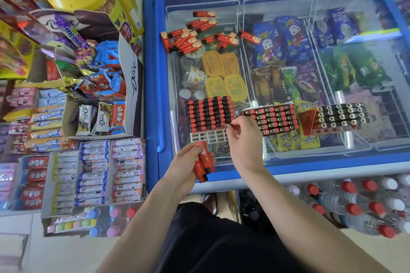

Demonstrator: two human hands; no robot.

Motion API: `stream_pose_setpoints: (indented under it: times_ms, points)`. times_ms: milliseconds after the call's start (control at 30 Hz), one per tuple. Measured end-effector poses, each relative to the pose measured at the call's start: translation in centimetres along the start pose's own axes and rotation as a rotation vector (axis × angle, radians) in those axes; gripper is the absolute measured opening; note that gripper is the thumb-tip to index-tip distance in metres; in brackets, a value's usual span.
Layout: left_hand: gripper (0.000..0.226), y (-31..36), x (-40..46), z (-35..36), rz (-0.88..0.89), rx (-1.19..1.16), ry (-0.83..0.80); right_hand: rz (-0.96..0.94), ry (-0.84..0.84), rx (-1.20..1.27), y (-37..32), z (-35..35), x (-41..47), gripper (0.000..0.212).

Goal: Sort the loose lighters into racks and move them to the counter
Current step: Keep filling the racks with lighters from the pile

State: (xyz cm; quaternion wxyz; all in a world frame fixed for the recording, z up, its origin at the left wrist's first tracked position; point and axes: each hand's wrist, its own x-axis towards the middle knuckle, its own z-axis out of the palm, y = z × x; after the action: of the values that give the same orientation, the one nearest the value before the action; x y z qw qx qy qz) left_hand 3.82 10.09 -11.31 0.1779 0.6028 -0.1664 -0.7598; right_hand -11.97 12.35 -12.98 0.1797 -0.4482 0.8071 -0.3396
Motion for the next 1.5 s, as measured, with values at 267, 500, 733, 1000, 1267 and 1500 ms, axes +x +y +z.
stream_pose_setpoints:
  times_ms: [267, 500, 733, 1000, 1267, 1500]
  points:
    - [0.008, 0.2, -0.3, -0.4, 0.039, -0.073, -0.02, 0.07, -0.006, 0.106, -0.5, -0.4, 0.4, 0.018]
    - [0.015, 0.1, 0.2, -1.4, -0.025, -0.141, 0.042, -0.093, -0.21, 0.122, -1.3, -1.2, -2.3, 0.023]
    - [0.015, 0.4, 0.9, -2.3, -0.028, -0.161, 0.02, 0.119, -0.752, 0.319, -2.8, -1.8, -2.4, 0.042]
    - [0.028, 1.0, 1.4, -2.4, 0.069, -0.08, 0.032, 0.221, -0.579, 0.429, -3.9, -0.8, -1.9, 0.024]
    - [0.039, 0.9, 1.6, -2.4, 0.26, 0.234, 0.001, 0.207, -0.558, 0.352, -3.6, 1.1, -1.9, 0.031]
    - [0.034, 1.1, 1.5, -2.4, 0.33, 0.347, 0.081, 0.214, -0.598, 0.329, -4.3, 1.0, -1.6, 0.036]
